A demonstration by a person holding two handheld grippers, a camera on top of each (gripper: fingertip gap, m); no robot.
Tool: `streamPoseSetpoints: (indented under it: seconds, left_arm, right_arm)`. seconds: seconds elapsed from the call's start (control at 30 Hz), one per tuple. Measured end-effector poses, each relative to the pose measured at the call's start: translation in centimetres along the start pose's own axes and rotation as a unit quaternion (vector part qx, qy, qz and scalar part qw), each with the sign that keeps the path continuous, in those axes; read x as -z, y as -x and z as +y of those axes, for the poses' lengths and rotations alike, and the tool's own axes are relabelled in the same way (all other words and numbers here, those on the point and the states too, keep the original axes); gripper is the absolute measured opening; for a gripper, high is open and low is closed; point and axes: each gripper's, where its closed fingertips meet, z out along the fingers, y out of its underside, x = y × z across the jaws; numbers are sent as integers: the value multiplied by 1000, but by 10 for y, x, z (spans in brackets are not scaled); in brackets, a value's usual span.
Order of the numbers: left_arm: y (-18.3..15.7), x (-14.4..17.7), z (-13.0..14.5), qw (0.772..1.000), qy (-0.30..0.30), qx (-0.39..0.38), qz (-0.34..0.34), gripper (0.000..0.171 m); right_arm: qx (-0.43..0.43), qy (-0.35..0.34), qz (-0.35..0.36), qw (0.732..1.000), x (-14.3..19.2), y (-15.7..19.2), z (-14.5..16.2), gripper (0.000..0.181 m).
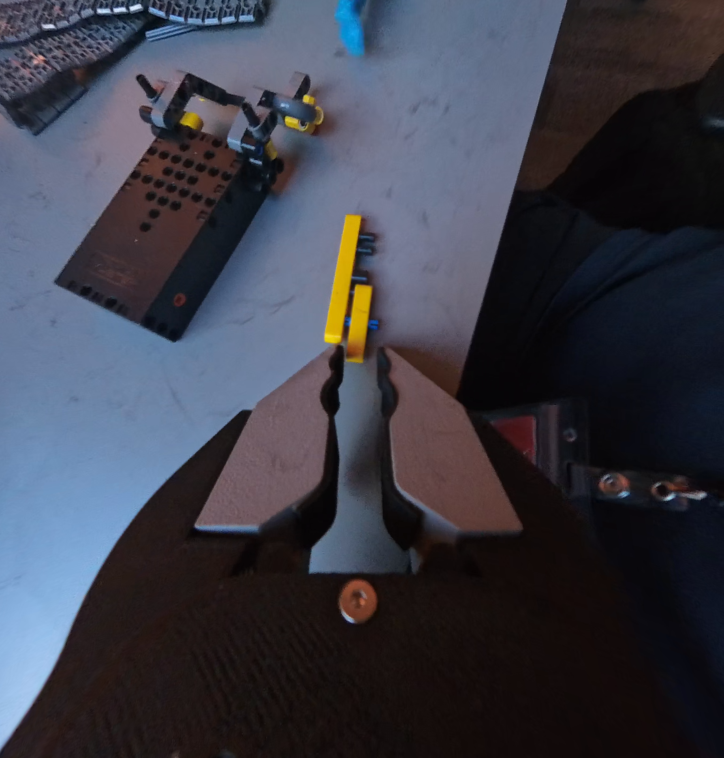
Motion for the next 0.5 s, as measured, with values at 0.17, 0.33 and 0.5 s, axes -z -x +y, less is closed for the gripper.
streamPoseSetpoints:
  seconds: [0.17, 0.33, 0.5]
  left_arm:
    - [-4, 2, -6, 1000, -13, 25, 3, 36]
    - [15, 10, -52, 996, -37, -63, -56, 35]
    - [18, 5, -100, 987, -68, -126, -77, 28]
  right_arm:
    - [29, -34, 47, 998, 20, 19, -35, 6]
    - [118, -44, 90, 988, 37, 53, -99, 6]
    - [138, -74, 67, 985, 36, 83, -141, 6]
